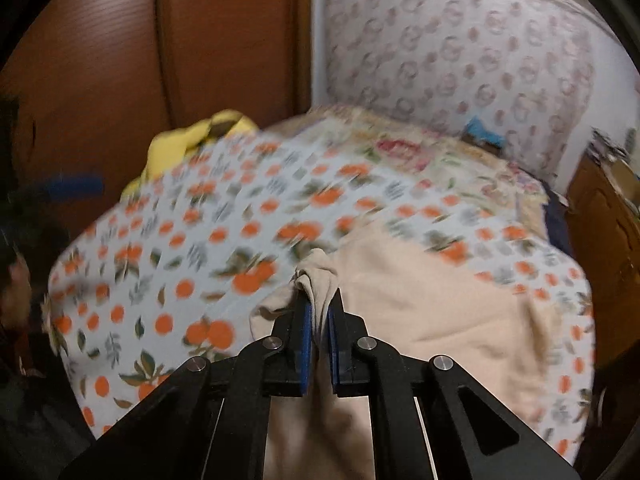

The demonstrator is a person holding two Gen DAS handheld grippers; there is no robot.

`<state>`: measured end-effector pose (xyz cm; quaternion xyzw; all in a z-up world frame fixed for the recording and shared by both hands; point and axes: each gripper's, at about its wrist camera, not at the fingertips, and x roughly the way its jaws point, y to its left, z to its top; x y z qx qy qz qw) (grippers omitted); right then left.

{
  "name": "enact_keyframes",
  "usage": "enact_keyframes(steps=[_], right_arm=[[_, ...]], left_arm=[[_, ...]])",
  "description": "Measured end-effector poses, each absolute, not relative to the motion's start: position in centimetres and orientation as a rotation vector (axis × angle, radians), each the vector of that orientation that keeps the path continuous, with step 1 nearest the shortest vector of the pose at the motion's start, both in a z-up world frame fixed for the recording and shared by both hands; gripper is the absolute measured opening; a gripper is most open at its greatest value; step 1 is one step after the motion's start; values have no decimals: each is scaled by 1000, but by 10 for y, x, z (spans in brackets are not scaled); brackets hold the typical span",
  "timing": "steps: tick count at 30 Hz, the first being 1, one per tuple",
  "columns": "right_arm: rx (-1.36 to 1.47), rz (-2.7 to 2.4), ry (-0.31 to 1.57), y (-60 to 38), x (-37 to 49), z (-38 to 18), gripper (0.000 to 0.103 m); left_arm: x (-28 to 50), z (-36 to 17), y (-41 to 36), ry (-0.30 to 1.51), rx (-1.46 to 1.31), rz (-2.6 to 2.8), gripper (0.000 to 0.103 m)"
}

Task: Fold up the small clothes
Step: 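Grasp the shirt edge with the right gripper and fold it over, release, then grasp the folded shirt edge with the right gripper and lift it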

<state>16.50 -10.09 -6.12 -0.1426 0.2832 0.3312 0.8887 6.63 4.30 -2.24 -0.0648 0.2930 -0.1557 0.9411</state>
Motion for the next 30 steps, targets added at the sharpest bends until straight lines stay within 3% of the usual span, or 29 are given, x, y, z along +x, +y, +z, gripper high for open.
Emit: enact_keyframes(steps=[5, 9, 10, 13, 15, 23, 30], right_arm=[[-229, 559, 531, -155, 189, -29, 7], [-219, 348, 563, -195, 235, -34, 8], [-219, 316, 600, -200, 245, -41, 18], [-208, 225, 672, -214, 259, -60, 31], [-172, 239, 674, -217, 253, -63, 49], [-150, 427, 653, -202, 160, -72, 50], [-188, 603, 741, -176, 103, -107, 50]], left_arm=[[68, -24, 36, 606, -127, -331, 81], [68, -25, 32, 611, -124, -337, 81], [68, -25, 31, 614, -123, -340, 81], [69, -28, 29, 623, -119, -339, 81], [70, -30, 28, 630, -119, -341, 81], [69, -39, 18, 653, -113, -353, 81], [67, -45, 5, 665, -103, -378, 81]])
